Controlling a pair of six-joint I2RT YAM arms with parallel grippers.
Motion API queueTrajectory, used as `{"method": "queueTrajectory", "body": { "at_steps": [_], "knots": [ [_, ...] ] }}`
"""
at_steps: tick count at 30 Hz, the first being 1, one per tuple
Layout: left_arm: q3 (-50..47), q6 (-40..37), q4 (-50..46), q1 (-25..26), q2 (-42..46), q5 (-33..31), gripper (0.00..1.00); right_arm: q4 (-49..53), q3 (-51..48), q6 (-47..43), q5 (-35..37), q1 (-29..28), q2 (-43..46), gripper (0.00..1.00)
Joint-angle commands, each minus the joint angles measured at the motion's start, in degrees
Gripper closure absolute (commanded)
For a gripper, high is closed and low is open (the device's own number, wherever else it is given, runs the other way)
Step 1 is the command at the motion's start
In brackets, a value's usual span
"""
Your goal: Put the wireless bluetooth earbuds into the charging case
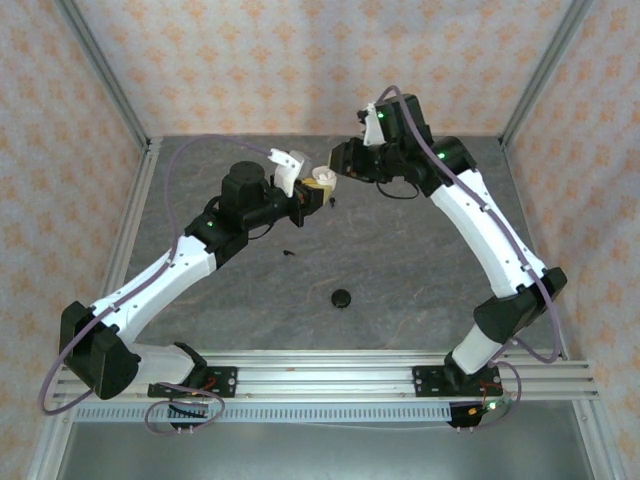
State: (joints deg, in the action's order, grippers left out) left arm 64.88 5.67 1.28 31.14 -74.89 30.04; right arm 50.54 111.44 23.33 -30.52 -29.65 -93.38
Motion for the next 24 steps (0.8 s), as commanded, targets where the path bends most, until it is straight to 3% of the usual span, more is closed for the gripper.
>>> {"method": "queueTrajectory", "body": {
  "at_steps": [1,8,14,19,24],
  "knots": [
    [2.6,-0.4,3.6,0.1,-0.9,4.2,1.00,-2.4,-1.2,2.8,-1.8,2.4,3.8,0.70],
    [5.3,0.0,3.1,0.2,-2.6,10.2,1.00,-7.9,-4.9,5.5,-7.4,5.2,5.3,0.70],
    [9.0,-0.5,-0.8,0.1,-5.0,15.8,1.00,-27.7,-17.7,16.7,-17.7,9.1,8.4,0.73],
    [10.4,0.1,-1.6,0.1,-6.5,16.9,1.00,-26.5,-16.9,14.7,-21.0,9.4,7.7,0.87],
    [11.6,0.0,-2.1,0.2,-7.3,16.6,1.00,-23.4,-15.8,12.5,-25.5,9.4,6.8,0.94]
  ]
}}
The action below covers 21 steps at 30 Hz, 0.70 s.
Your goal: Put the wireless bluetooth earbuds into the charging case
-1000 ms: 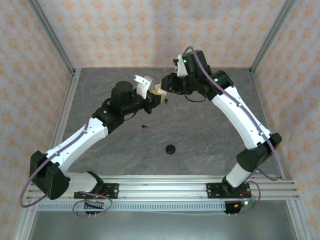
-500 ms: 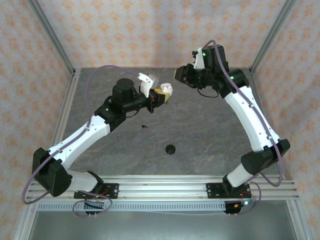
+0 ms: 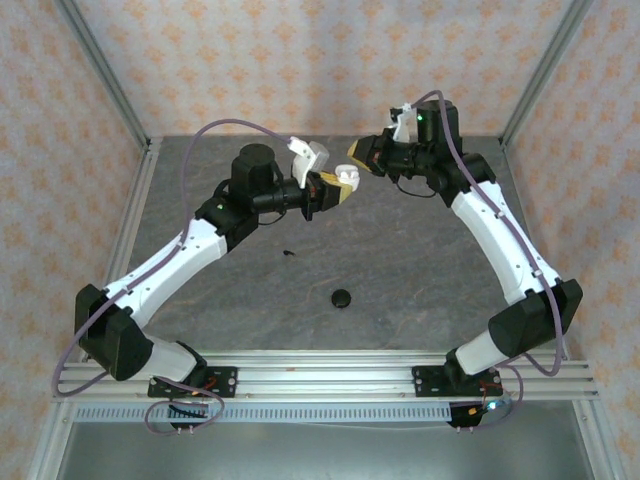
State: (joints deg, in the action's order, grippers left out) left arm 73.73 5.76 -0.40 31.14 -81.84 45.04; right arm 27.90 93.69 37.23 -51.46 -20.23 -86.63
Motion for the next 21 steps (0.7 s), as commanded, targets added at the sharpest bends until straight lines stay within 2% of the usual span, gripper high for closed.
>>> {"method": "queueTrajectory", "body": {
  "at_steps": [1,10,21],
  "knots": [
    [3.0,-0.1,-0.6,0.1,-0.4,1.5,1.00,0.1,1.9,-2.0,-5.2,-0.1,0.2,0.95],
    [5.4,-1.8,-3.1,0.1,-1.7,1.1,1.00,5.6,1.7,-6.3,-6.7,-0.1,1.7,0.95],
    [5.9,-3.1,-5.1,0.0,-2.3,0.1,1.00,7.1,2.2,-7.2,-7.6,-0.1,3.4,0.95]
  ]
}}
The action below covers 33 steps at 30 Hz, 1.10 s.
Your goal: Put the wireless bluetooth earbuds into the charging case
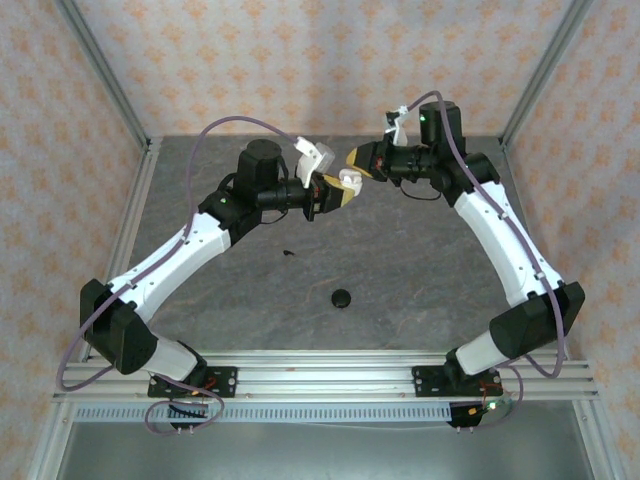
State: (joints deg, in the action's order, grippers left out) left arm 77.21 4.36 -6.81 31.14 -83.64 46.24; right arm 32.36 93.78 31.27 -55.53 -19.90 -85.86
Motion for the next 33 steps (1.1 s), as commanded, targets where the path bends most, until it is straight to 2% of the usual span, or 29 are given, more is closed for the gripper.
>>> {"method": "queueTrajectory", "body": {
  "at_steps": [1,8,25,28,33],
  "knots": [
    [2.3,-1.7,1.3,-0.1,-0.5,-1.2,1.00,2.9,2.3,-1.4,-3.6,-0.4,2.9,0.95],
    [2.3,-1.9,1.1,-0.1,-0.5,-2.3,1.00,6.5,1.0,-2.5,-4.6,-0.4,4.4,0.95],
    [3.9,1.3,4.0,-0.1,-2.5,-2.2,1.00,12.6,-2.2,-7.9,-1.7,-0.7,4.1,0.95],
    [4.0,1.2,3.6,-0.1,-2.9,-2.0,1.00,14.1,-0.1,-9.3,0.0,-0.7,4.3,0.95],
    [3.9,1.1,3.5,-0.2,-3.3,-1.9,1.00,15.2,3.8,-10.5,7.6,-0.2,5.2,0.96]
  ]
}}
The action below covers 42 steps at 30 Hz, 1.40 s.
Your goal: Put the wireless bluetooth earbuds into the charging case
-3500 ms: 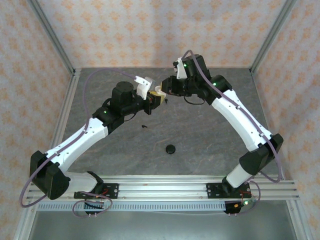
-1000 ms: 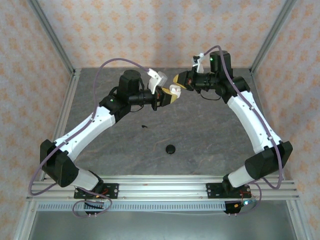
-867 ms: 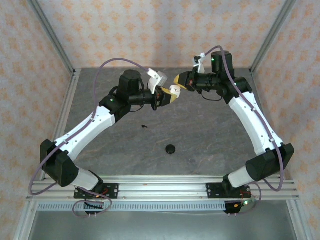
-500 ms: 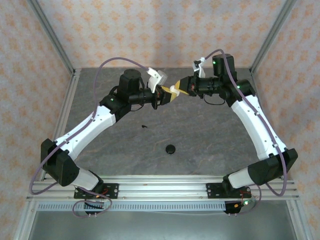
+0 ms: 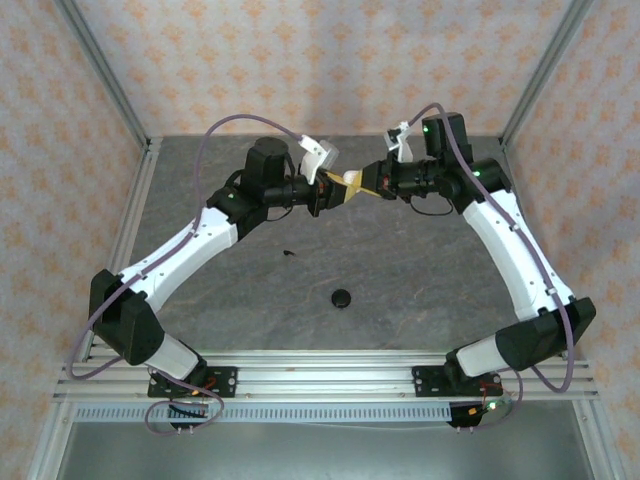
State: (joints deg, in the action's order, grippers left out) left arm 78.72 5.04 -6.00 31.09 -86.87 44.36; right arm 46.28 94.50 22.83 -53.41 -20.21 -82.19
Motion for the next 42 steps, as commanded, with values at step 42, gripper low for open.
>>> {"method": "queueTrajectory", "body": {
  "at_steps": [42],
  "knots": [
    [5.9,-8.9,-38.6,-26.1,-26.4,-19.7,1.00,4.2,-14.5,11.5,18.5,-6.6,-6.3,0.69]
  ]
}}
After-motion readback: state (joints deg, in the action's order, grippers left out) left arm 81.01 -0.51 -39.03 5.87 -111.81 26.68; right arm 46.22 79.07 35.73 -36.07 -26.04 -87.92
